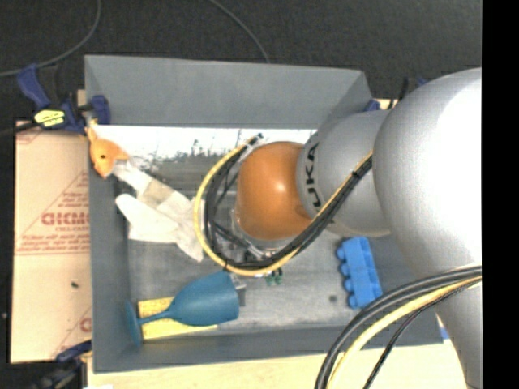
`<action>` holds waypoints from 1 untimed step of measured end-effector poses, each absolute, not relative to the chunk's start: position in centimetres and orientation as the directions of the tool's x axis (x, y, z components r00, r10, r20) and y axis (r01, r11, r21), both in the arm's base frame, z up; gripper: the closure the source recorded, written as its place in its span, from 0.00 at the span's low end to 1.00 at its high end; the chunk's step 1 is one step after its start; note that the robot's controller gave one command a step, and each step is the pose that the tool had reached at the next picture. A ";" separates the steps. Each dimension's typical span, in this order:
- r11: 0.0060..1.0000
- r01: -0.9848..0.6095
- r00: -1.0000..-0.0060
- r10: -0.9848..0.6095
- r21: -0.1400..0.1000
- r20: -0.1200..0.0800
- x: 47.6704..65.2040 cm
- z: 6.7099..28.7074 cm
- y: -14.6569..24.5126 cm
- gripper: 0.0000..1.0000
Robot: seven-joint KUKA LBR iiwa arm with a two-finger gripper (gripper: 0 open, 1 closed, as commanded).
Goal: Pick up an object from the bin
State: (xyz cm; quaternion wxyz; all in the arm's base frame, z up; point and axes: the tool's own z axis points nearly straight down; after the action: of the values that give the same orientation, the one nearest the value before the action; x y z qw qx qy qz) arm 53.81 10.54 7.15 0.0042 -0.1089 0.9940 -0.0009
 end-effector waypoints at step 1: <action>0.985 -0.172 -0.985 -0.172 0.001 -0.011 55.1 8.3 11.0 0.00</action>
Offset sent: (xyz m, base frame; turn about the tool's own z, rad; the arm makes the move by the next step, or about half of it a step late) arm 0.0147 0.0103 -0.0015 -0.2439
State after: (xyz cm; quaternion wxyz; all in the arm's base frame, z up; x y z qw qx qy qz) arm 55.05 11.04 8.30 0.0056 -0.0862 0.9963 0.0011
